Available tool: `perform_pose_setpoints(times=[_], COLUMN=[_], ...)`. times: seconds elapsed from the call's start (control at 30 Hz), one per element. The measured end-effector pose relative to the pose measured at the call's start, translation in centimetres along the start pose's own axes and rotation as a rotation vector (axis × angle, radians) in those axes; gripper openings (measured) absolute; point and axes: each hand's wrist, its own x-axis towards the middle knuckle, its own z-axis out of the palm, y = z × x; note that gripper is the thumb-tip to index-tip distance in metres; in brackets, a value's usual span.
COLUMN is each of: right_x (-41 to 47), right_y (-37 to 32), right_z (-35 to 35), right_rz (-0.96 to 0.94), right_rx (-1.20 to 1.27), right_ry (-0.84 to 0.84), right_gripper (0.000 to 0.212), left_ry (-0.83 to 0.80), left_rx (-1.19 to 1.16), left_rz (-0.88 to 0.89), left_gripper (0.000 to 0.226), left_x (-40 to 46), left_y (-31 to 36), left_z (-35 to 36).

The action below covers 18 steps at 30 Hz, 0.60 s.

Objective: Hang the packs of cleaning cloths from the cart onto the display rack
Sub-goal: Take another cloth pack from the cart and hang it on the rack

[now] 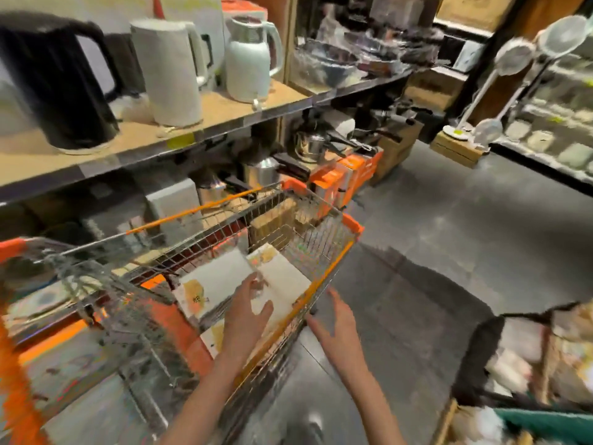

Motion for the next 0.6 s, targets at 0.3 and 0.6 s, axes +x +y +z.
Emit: perform_pose_setpoints(times=[0.3,0.6], right_x=[20.7,37.2], right_y=[3.1,6.3], right_z=[5.0,8.7], right_rz=[-0.044,-0.005], right_rx=[-0.095,-0.188], right_ry=[-0.319,-0.594], right_gripper=[0.067,0.063], left_ry=[0.213,0.313], left_rx=[-0.026,-0.226], left_rz=[-0.262,-0.497], left_gripper=[0.058,0.051], left_x=[12.4,22.7], left_y=[-5.0,-5.5], left_z=[2.1,9.7])
